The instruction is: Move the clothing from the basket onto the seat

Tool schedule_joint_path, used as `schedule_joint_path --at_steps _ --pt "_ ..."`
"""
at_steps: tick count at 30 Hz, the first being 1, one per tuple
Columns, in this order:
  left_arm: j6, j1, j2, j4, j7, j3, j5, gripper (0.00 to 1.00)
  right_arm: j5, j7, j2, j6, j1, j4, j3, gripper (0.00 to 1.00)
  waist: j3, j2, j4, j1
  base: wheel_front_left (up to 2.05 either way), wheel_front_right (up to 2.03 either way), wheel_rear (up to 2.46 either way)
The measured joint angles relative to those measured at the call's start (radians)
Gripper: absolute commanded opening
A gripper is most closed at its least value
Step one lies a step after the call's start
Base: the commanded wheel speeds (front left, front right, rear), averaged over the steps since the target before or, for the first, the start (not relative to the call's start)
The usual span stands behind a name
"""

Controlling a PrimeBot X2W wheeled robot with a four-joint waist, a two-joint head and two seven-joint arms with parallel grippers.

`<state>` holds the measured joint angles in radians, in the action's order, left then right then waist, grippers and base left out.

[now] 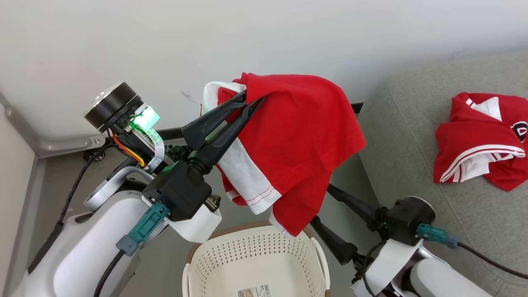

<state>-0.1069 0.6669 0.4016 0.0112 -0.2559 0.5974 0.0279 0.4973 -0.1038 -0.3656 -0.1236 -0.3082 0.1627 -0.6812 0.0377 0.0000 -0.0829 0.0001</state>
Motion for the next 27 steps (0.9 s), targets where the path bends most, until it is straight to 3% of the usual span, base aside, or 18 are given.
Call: schedule_joint_path --at_steps 10,27 --pt "-0.008 0.000 0.017 -0.021 0.000 -0.001 0.031 0.00 0.072 0.035 -0.091 0.000 0.000 -0.082 -0.036 1.00 -0.030 0.0000 -0.016 -0.0001 0.00 0.00 0.00" --pt "-0.012 0.015 0.024 -0.029 0.000 0.009 0.058 0.00 0.144 0.066 -0.184 0.000 -0.024 -0.170 -0.082 1.00 -0.031 0.0000 -0.034 -0.0001 0.00 0.00 0.00"
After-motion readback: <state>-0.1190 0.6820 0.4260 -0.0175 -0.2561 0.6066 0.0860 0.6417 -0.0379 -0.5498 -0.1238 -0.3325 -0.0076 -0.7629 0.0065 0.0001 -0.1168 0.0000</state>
